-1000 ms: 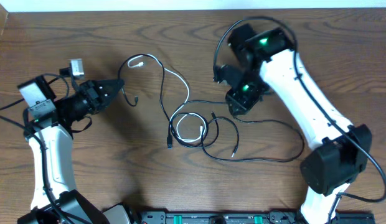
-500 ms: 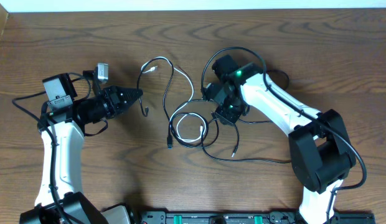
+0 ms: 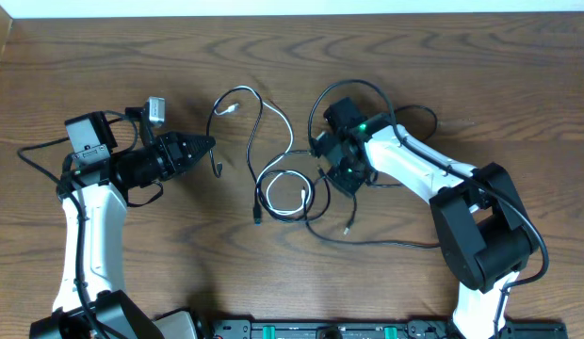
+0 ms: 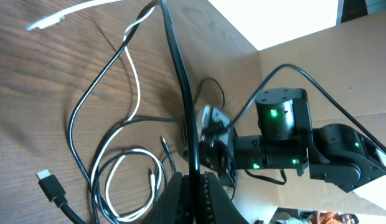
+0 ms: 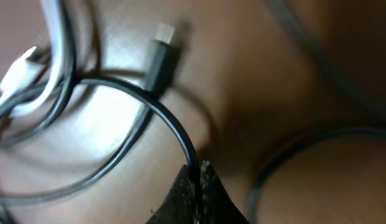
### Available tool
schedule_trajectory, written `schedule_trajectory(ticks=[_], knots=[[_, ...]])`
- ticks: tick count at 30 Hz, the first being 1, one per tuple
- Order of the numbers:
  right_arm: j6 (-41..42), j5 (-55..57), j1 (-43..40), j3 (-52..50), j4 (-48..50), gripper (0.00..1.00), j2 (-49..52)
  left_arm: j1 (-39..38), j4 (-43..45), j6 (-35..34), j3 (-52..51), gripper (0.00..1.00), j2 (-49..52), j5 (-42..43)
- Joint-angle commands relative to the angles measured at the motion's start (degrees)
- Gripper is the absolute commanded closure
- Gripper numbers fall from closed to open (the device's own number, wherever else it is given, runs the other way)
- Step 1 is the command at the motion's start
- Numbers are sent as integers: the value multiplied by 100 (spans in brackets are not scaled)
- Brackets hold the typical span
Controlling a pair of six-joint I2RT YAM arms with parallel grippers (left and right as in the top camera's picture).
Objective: Untangle cables
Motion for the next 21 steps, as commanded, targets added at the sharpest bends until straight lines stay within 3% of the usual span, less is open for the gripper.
schedule_trajectory(ticks=[1, 5, 13, 21], knots=[[1637, 1226, -42, 4, 225, 99, -26, -13, -15, 120, 24, 93, -85, -11], [2365, 2175, -232, 372, -35, 99, -85, -13, -33, 120, 24, 93, -85, -11], [2621, 2201, -793, 2100, -1051, 99, -811, -13, -33, 122, 24, 93, -85, -13], [2623, 2149, -1276, 2721, -872, 99, -2063, -13, -208, 254, 24, 93, -85, -378]])
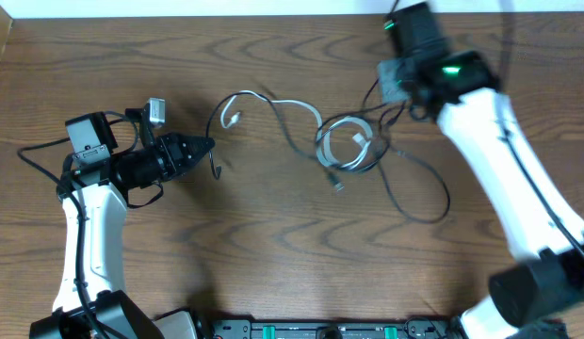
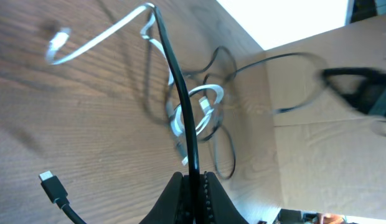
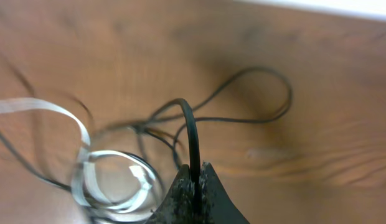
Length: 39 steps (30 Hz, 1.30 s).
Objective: Untangle cables
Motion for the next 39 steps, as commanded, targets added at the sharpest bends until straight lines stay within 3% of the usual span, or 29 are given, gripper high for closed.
schedule_trajectory(ticks=[1, 8, 13, 16, 17, 18, 19, 21, 27, 34, 39], knots=[[105, 15, -208, 177, 94, 99, -649, -13, -138, 236, 24, 93, -85, -249], [101, -767, -267, 177, 109, 99, -1283, -13, -374, 555, 24, 93, -85, -286], [103, 175, -278, 173, -181, 96, -1226, -13, -876, 892, 24, 93, -85, -964], [428, 1051, -317, 173, -474, 62, -1126, -13, -946, 951, 24, 92, -87, -938], [433, 1167, -361, 173, -605, 45, -1056, -13, -935, 955, 24, 93, -96, -737], [431, 1163, -385, 170, -656, 38, -1027, -13, -927, 962, 26, 93, -98, -555], [431, 990, -439, 168, -807, 26, -905, -13, -850, 1134, 26, 93, -129, 205], [398, 356, -483, 168, -1010, 16, -623, -13, -669, 1185, 31, 93, -240, 1224], [-1237, -2791, -302, 168, -1362, 9, 538, -13, -649, 1165, 31, 93, -1086, 1963], [-2583, -2997, 295, 168, -1235, 13, 1639, -13, -592, 1056, 31, 93, -2479, 1526], [-2793, -2999, 645, 166, -367, 13, 1926, -13, -619, 649, 31, 93, -2966, 1373]])
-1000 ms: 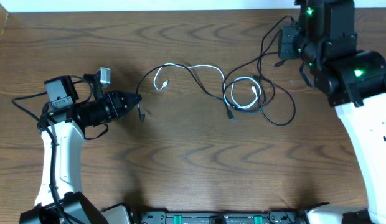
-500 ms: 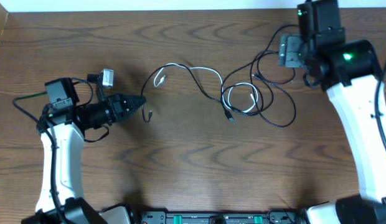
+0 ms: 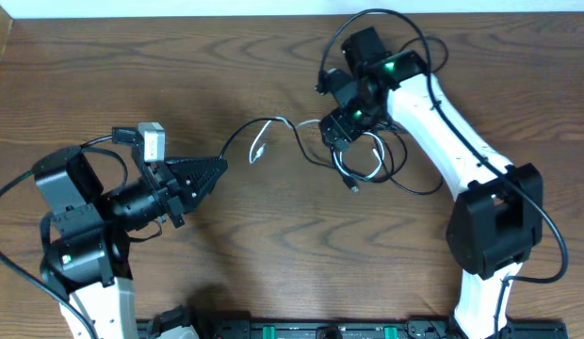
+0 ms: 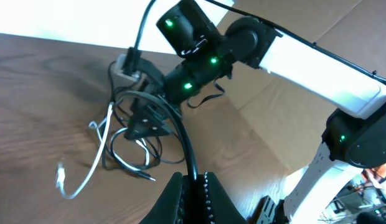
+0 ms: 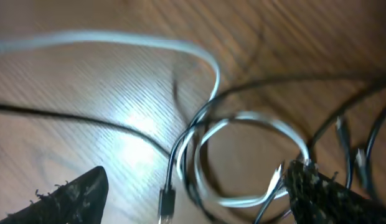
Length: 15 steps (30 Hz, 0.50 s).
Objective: Untangle cables
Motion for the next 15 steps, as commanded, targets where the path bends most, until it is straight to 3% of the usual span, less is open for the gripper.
schedule_trajectory(ticks=[1, 15], knots=[[-328, -133, 208, 48, 487, 13, 122, -13, 9, -369, 31, 93, -210, -55], [-321, -105, 826, 46, 1486, 18, 682, -13, -26, -789, 31, 92, -341, 24]])
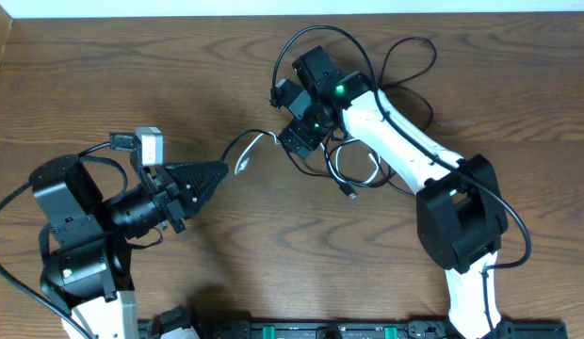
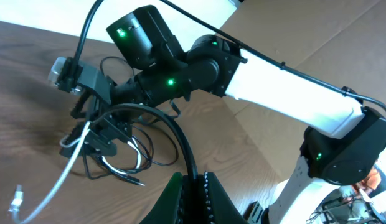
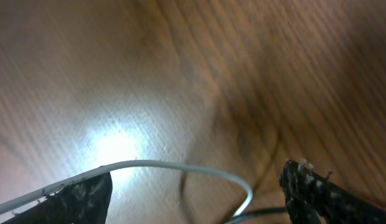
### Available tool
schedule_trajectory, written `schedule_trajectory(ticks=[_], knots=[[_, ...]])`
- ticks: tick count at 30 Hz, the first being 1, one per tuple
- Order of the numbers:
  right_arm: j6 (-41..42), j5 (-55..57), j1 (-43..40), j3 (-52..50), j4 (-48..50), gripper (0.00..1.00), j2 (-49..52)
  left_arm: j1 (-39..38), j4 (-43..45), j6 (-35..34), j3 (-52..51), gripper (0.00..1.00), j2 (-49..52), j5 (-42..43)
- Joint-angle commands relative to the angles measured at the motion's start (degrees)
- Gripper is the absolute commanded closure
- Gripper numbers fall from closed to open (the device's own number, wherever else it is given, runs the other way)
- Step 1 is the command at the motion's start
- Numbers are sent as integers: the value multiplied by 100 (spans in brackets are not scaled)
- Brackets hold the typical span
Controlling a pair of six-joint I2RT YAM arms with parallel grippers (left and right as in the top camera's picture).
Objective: Untangle cables
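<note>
My left gripper (image 1: 215,172) is shut on a black cable (image 1: 231,146); in the left wrist view it (image 2: 194,194) pinches that cable (image 2: 180,134), which arcs up and away toward the tangle. The tangle of black and white cables (image 1: 353,168) lies at centre right. A white cable's plug end (image 1: 241,168) points toward my left gripper. My right gripper (image 1: 294,135) stands wide open at the tangle's left side. In the right wrist view the white cable (image 3: 180,167) runs between its spread fingers (image 3: 81,194), close to the wood.
Loose black loops (image 1: 405,56) reach toward the table's far edge behind the right arm. A cardboard wall stands at the far left corner. A black rail (image 1: 320,330) runs along the front edge.
My right gripper, still open, has moved left from over the coiled bundle to over the white cable. The white plug end has shifted slightly left. My left gripper keeps its hold.
Both grippers were shut on a black cable with the bundle at mid table. Then the right one was at the far right, the bundle shifted after it. Later the right was open over the bundle and the left had drawn back. Now the right is over the white cable.
</note>
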Motion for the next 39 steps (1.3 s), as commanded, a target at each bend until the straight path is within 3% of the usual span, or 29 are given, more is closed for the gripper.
schedule_trajectory(ticks=[1, 12, 15, 17, 24, 29, 32, 36, 39], knots=[[-39, -33, -7, 46, 188, 20, 74, -13, 2, -140, 31, 93, -52, 157], [1025, 238, -4, -61, 802, 45, 90, -13, 2, -315, 31, 93, -55, 297], [1808, 927, -22, -61, 848, 81, 90, -13, 2, -332, 31, 93, -55, 297], [2157, 1335, -24, -61, 809, 99, 90, -13, 2, -332, 31, 93, -55, 297], [2855, 3097, -140, -59, 238, 99, 74, -13, 2, -330, 31, 93, -55, 195], [3403, 4107, -474, -59, -651, 99, 44, -13, -70, -328, 31, 93, -55, -944], [3276, 3368, -697, -59, -811, 99, 44, -13, -153, -326, 31, 93, -55, -1102], [2496, 1473, -896, -59, -645, 99, 44, -13, -310, -326, 31, 93, -55, -1102], [2168, 949, -898, -59, -656, 96, 44, -13, -387, -323, 31, 93, -55, -1104]])
